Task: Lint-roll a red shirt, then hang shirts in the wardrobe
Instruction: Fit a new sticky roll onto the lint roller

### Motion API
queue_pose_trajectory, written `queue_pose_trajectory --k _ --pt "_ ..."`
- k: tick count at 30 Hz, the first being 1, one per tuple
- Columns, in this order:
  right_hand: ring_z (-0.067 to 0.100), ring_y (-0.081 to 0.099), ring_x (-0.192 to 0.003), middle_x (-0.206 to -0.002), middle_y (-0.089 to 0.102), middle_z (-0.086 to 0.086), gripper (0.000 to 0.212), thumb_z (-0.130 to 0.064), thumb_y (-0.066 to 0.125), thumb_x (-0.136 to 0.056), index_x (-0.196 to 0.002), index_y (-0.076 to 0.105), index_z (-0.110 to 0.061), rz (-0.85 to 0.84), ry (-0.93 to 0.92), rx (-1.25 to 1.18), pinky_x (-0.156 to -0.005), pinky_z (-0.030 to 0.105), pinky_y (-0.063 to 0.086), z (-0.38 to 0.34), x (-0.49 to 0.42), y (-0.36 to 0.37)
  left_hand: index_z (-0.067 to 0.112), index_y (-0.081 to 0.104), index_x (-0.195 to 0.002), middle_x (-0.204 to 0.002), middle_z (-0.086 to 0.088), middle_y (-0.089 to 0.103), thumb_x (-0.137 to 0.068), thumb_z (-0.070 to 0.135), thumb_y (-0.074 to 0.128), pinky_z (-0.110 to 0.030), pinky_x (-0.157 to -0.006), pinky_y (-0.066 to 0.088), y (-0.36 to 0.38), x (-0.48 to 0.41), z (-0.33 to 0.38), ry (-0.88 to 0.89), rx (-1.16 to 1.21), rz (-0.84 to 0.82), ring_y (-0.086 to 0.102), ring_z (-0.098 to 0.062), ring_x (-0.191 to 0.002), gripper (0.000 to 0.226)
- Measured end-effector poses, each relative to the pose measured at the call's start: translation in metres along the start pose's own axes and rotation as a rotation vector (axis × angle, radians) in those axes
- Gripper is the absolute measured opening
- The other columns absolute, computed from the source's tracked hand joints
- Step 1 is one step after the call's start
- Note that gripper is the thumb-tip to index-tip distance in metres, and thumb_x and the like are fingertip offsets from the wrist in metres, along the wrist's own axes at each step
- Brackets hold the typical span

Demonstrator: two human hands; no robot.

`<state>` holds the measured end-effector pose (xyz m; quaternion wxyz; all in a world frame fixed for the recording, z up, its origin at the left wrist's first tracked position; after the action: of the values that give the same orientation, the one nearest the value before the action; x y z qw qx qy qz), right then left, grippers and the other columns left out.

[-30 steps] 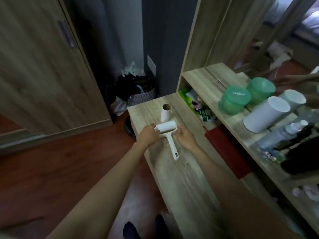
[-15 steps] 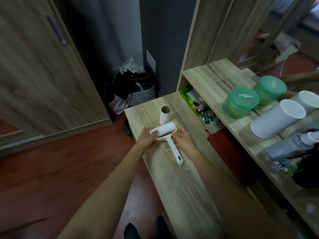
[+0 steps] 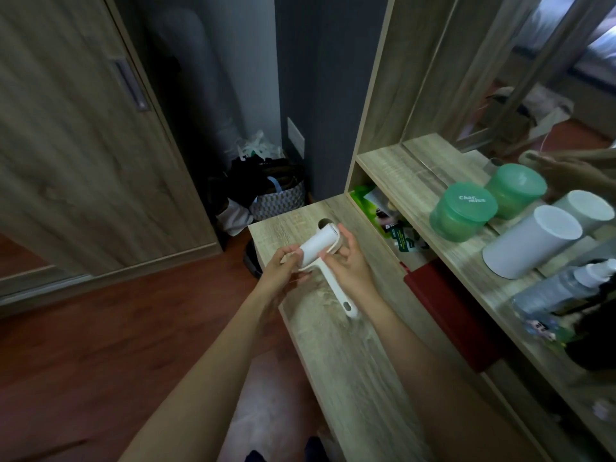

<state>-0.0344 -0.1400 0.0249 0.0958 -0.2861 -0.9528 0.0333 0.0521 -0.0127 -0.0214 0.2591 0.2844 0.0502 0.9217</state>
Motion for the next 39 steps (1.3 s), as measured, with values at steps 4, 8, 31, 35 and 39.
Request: queue_pose_trajectory --k 4,8,31,35,39 --pt "0.002 0.067 -0.092 -0.111 0.068 -0.003 0.065 -0.019 0.064 -0.090 -0.142 0.031 -0.037 -0.059 -0.021 0.010 -0.072 0.018 0.053 -0.006 0.006 0.003 0.017 0.059 -0.122 -0.098 -0.002 0.062 -0.099 0.034 0.055 -0.026 -0.071 0.051 -0.004 0.013 0.015 0.032 -0.043 -0.050 0.060 -0.013 -0.076 0.029" --pt "0.014 0.067 -0.094 -0.106 0.068 0.001 0.047 -0.019 0.061 -0.089 -0.132 0.045 -0.031 -0.051 -0.041 0.044 -0.084 0.036 0.055 -0.010 0.012 0.003 0.017 0.063 -0.120 -0.083 -0.009 0.064 -0.095 0.040 0.061 -0.031 -0.065 0.044 -0.006 0.021 0.025 0.092 -0.153 -0.128 0.054 -0.021 -0.073 0.035" --pt "0.011 0.067 -0.088 -0.098 0.072 -0.002 0.016 -0.020 0.074 -0.080 -0.095 0.073 -0.024 -0.187 0.048 0.063 -0.079 0.031 0.057 -0.044 0.014 -0.008 0.033 0.068 -0.113 -0.098 0.000 0.063 -0.070 0.055 0.076 -0.040 -0.078 0.052 -0.031 0.041 0.039 0.237 -0.395 -0.248 0.060 -0.018 -0.082 0.049" --pt "0.011 0.067 -0.085 -0.095 0.071 0.000 0.013 -0.015 0.073 -0.081 -0.093 0.072 -0.016 -0.226 0.056 0.069 -0.079 0.030 0.058 -0.049 0.014 -0.005 0.027 0.068 -0.114 -0.097 0.001 0.064 -0.072 0.054 0.075 -0.038 -0.076 0.052 -0.036 0.044 0.042 0.232 -0.422 -0.253 0.060 -0.019 -0.082 0.051" --pt "0.012 0.068 -0.082 -0.091 0.071 0.003 0.008 -0.011 0.074 -0.080 -0.086 0.072 -0.015 -0.240 0.053 0.087 -0.073 0.025 0.059 -0.049 0.015 -0.003 0.016 0.071 -0.106 -0.087 -0.002 0.065 -0.067 0.053 0.078 -0.036 -0.071 0.049 -0.038 0.045 0.044 0.227 -0.456 -0.243 0.060 -0.019 -0.076 0.054"
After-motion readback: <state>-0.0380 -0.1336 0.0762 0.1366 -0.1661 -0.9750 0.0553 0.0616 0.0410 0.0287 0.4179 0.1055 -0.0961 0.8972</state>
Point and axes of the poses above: each hand's wrist, its own x-axis away from the middle knuckle, its own y-axis out of the palm, z = x × y, the point moved 5 cm from there along -x, towards the middle knuckle
